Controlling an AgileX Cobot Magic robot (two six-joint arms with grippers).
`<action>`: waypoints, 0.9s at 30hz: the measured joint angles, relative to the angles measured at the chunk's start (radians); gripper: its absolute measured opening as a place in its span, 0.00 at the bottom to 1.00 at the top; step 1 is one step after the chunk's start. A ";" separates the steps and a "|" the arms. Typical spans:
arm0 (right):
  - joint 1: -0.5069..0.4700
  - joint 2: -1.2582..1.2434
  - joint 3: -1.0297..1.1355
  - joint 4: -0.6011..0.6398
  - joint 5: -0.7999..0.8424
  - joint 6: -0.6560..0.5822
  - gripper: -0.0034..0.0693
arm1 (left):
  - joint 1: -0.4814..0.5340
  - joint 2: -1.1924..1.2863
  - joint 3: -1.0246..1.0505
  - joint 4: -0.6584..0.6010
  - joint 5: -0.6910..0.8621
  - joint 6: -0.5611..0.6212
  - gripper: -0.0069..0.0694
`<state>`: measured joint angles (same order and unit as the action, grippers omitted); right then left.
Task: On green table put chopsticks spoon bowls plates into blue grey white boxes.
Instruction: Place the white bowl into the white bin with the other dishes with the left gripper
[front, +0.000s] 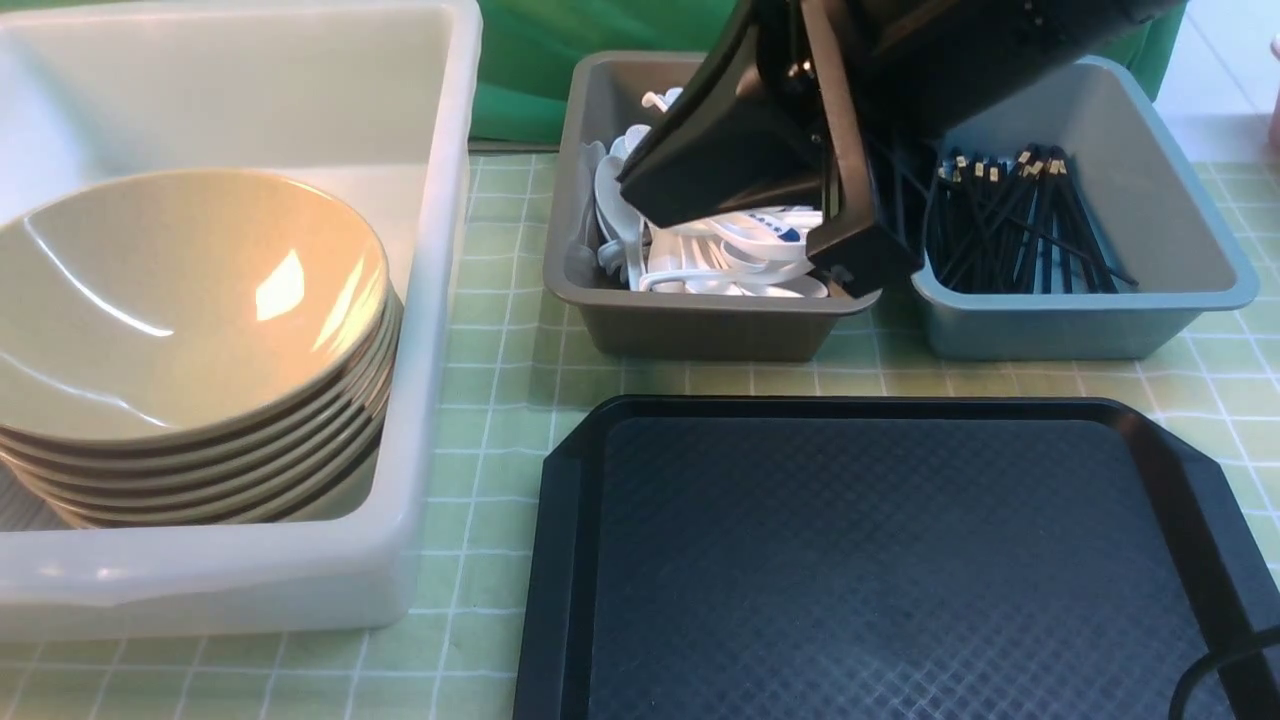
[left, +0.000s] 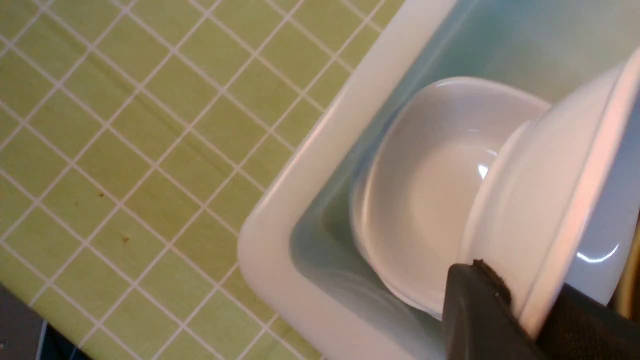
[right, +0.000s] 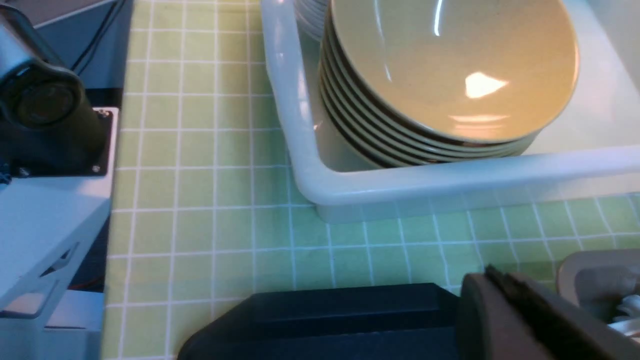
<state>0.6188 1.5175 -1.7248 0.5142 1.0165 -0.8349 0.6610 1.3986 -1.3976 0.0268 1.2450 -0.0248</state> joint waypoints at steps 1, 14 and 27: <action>0.000 0.000 0.000 0.003 0.006 0.000 0.08 | 0.000 0.015 0.007 0.007 -0.005 -0.012 0.11; 0.000 0.000 0.000 0.005 0.022 -0.001 0.08 | 0.000 0.151 0.023 -0.011 -0.053 -0.096 0.12; 0.000 0.000 0.000 0.006 0.022 -0.002 0.10 | 0.000 0.123 0.023 -0.042 -0.056 -0.102 0.51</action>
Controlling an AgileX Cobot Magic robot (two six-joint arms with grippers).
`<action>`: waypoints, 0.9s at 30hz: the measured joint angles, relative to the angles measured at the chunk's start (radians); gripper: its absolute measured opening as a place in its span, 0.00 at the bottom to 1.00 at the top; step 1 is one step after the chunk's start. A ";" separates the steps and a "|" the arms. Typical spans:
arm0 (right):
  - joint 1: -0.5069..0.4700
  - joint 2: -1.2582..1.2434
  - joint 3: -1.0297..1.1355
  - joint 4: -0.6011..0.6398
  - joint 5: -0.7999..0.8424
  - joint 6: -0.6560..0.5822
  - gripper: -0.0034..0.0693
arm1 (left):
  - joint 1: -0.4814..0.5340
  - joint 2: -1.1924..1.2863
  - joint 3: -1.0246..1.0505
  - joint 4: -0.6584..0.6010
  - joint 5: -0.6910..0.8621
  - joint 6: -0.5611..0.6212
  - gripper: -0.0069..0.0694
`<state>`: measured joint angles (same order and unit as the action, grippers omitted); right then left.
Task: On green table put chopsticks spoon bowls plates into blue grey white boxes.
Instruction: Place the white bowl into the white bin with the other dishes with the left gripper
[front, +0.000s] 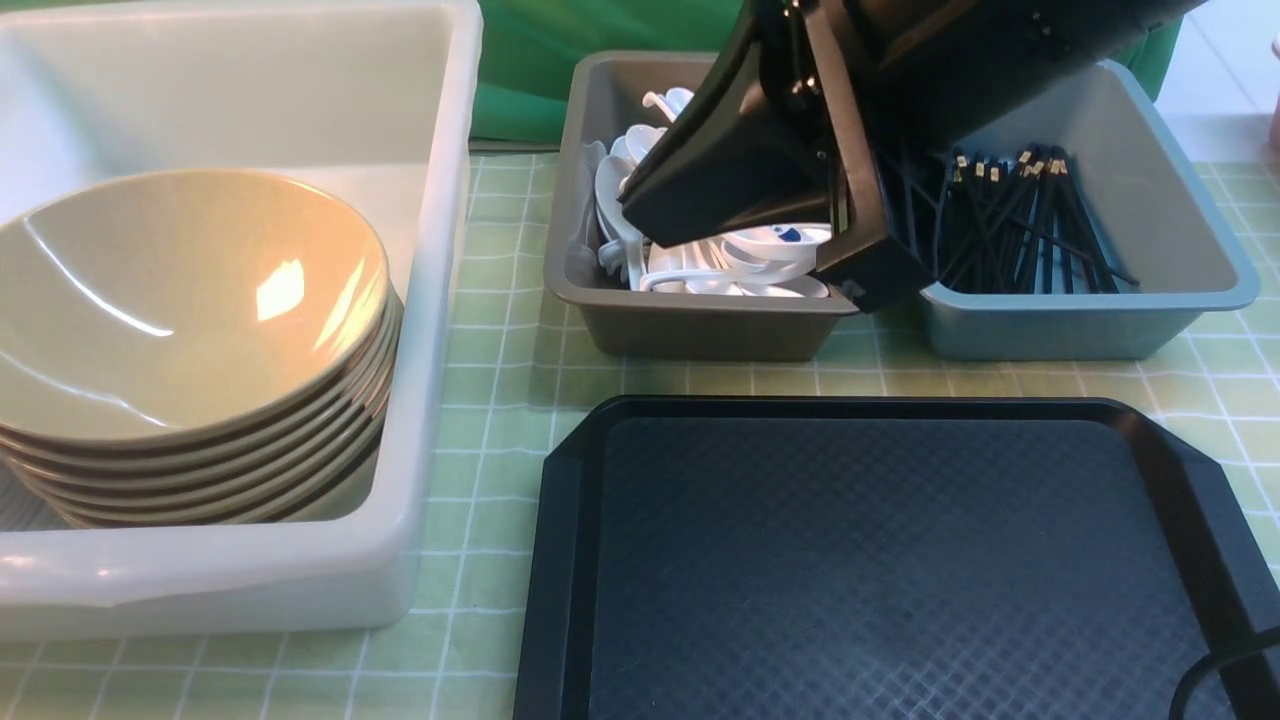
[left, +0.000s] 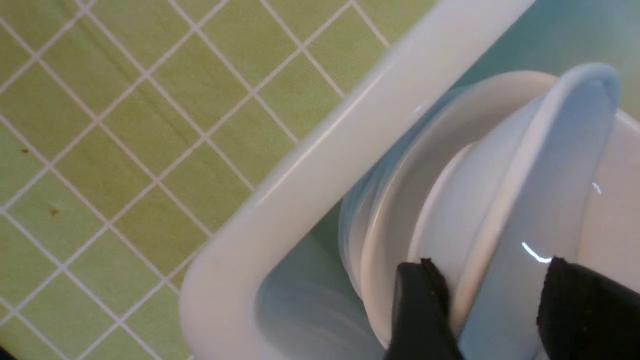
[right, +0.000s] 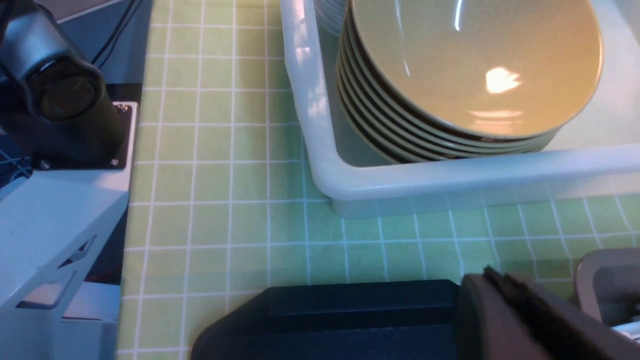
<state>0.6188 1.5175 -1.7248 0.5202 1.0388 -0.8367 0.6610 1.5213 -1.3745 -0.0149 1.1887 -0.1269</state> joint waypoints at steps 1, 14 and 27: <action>0.000 0.000 0.000 0.000 0.000 0.000 0.10 | 0.000 -0.019 0.000 0.007 0.000 -0.001 0.59; 0.000 0.007 0.000 -0.006 -0.057 0.022 0.11 | -0.200 -0.209 0.000 -0.098 -0.011 0.109 0.91; -0.036 -0.042 0.048 -0.531 0.062 0.607 0.11 | -0.870 -0.218 0.000 -0.262 0.035 0.315 0.28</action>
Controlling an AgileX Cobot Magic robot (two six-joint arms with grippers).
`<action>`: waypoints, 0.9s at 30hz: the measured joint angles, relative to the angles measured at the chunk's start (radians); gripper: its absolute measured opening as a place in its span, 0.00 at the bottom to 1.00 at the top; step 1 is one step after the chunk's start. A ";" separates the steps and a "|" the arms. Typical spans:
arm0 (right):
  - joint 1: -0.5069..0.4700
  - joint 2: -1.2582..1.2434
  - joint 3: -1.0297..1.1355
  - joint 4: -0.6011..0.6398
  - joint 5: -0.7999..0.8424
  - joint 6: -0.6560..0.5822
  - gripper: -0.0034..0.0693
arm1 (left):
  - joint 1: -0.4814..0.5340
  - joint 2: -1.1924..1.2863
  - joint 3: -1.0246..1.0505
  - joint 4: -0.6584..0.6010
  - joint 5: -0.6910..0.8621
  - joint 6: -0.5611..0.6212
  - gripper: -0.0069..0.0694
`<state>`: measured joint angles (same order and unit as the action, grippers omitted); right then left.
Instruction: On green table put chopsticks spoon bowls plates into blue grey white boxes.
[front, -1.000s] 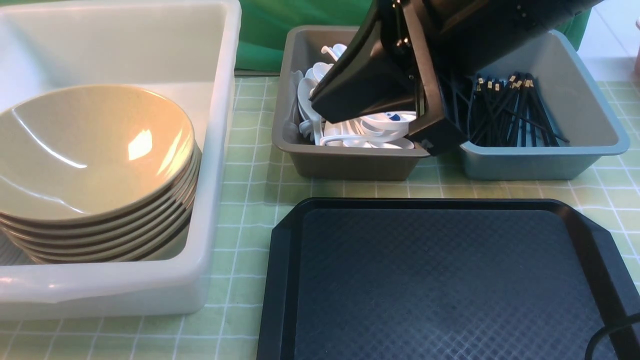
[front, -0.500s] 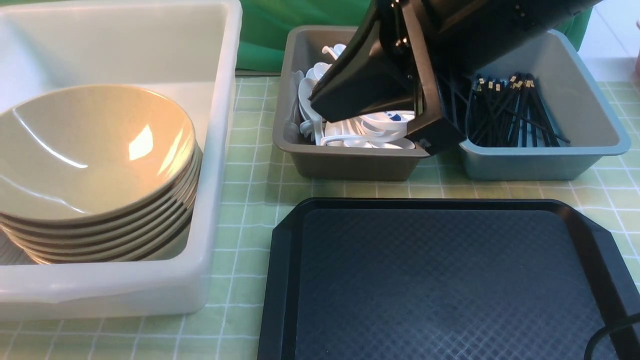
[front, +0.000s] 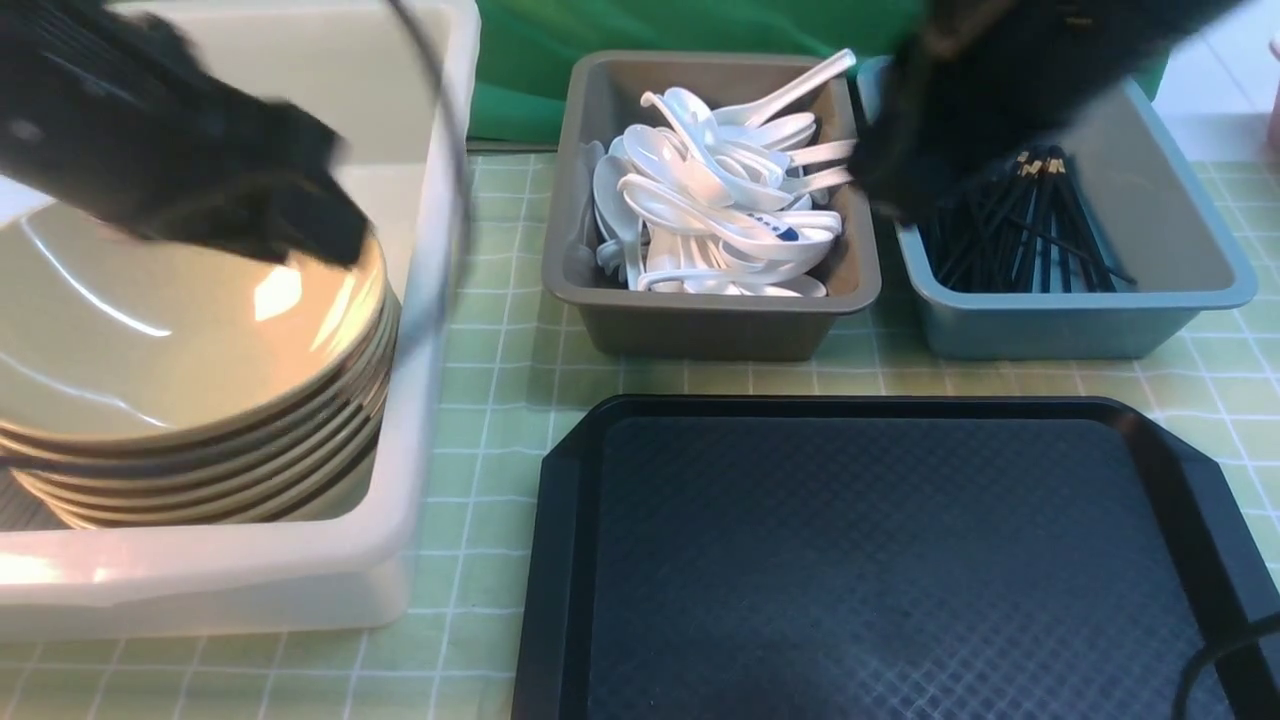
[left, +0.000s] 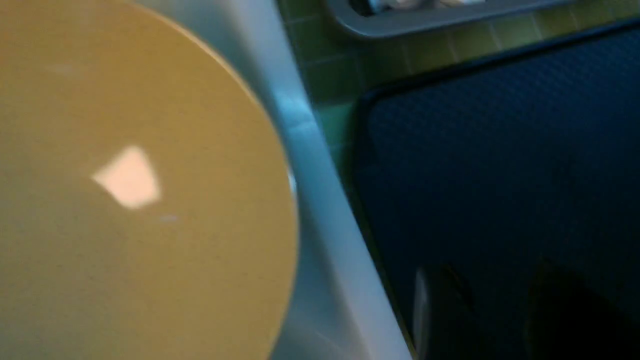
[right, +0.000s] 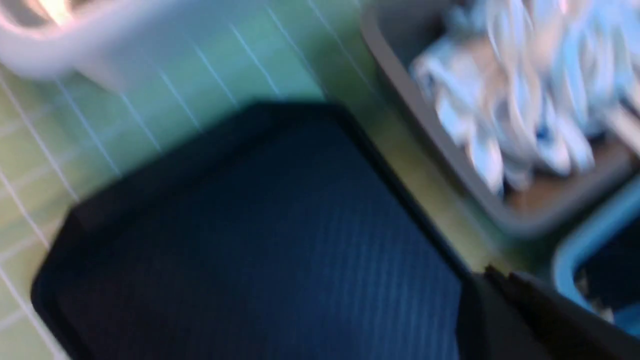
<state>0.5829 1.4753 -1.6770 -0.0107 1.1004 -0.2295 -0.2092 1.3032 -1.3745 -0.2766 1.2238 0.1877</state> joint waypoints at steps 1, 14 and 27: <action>0.000 -0.037 0.034 -0.003 0.002 0.008 0.11 | -0.024 -0.011 0.000 0.010 0.014 -0.015 0.20; 0.001 -0.837 0.923 -0.001 -0.530 0.055 0.11 | -0.060 -0.511 0.364 -0.082 0.028 -0.177 0.09; 0.001 -1.165 1.395 -0.022 -0.728 0.150 0.11 | -0.060 -1.063 0.878 -0.169 -0.345 -0.178 0.09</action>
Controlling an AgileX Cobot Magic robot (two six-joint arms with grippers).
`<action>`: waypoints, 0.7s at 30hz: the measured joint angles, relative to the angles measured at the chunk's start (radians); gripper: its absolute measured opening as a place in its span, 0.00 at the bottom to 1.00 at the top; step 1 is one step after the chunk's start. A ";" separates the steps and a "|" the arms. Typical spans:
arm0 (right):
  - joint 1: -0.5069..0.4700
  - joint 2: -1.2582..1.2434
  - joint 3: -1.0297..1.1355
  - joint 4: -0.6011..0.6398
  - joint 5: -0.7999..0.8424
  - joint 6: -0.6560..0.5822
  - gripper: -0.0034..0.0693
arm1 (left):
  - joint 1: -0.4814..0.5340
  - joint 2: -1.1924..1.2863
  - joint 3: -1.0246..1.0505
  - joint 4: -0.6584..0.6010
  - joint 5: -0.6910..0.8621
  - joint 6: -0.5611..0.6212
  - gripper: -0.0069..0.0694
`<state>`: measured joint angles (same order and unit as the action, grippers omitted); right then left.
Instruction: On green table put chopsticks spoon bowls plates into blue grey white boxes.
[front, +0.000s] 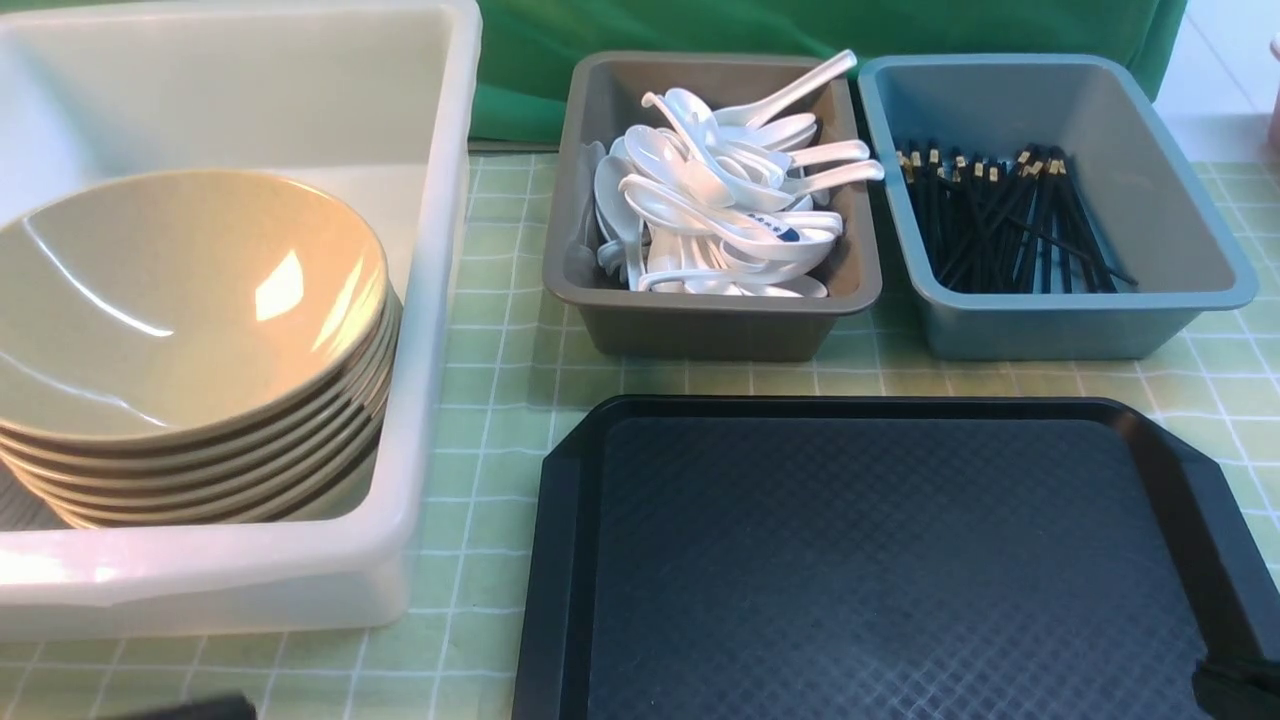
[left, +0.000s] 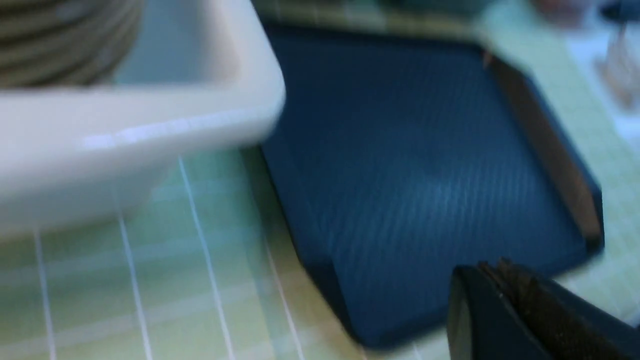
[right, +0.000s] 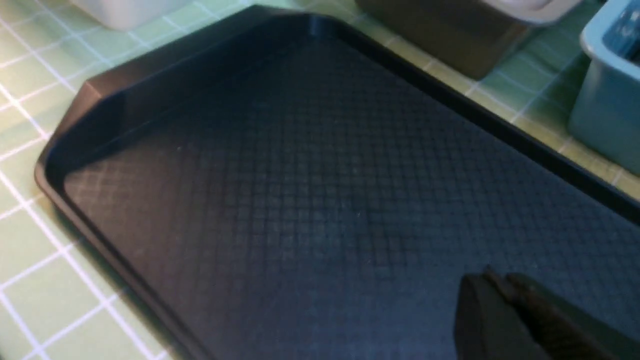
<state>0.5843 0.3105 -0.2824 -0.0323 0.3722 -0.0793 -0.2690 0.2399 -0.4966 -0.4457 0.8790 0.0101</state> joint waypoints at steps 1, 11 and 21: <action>0.000 0.000 0.001 -0.001 -0.007 0.001 0.11 | 0.000 -0.020 0.009 0.000 -0.034 0.001 0.09; 0.000 0.000 0.003 -0.002 -0.015 0.001 0.12 | 0.000 -0.078 0.025 -0.004 -0.103 0.001 0.09; 0.000 0.000 0.003 -0.002 -0.015 0.001 0.13 | 0.000 -0.081 0.033 0.022 -0.141 0.028 0.09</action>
<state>0.5843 0.3105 -0.2796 -0.0345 0.3577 -0.0779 -0.2690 0.1591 -0.4636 -0.4238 0.7383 0.0380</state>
